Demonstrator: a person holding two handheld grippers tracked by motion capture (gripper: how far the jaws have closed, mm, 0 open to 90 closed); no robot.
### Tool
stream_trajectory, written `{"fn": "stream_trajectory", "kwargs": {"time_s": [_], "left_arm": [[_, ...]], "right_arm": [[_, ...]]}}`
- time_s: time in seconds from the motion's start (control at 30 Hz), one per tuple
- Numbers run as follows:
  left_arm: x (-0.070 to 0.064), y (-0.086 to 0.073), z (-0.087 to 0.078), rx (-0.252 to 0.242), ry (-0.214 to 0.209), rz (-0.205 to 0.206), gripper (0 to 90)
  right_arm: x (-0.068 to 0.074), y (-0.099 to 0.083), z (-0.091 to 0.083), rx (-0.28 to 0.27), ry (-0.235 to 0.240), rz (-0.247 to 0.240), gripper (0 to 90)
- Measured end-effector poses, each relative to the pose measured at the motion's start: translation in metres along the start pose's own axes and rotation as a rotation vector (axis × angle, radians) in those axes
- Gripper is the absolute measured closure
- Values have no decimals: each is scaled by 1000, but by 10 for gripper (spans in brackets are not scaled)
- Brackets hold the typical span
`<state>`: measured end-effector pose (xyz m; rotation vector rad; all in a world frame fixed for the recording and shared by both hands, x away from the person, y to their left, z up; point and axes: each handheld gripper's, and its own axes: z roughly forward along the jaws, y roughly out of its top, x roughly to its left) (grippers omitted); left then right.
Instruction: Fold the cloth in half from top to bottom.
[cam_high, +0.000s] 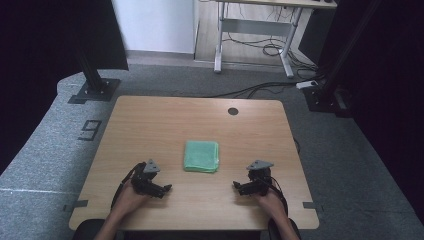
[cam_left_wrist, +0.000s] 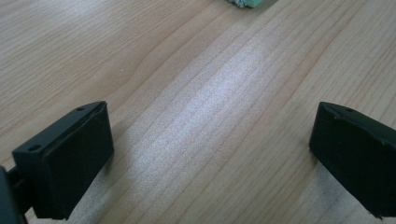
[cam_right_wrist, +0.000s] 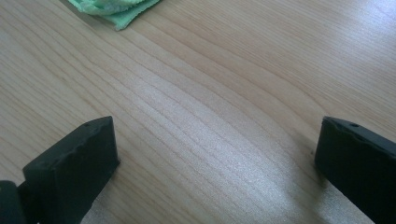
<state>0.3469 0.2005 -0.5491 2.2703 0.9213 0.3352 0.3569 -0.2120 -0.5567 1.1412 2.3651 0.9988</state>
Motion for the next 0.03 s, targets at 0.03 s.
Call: {"fn": "stream_trajectory", "kwargs": {"time_s": [0.03], "left_arm": [[0,0,0,0,0,0,0]], "right_arm": [[0,0,0,0,0,0,0]]}}
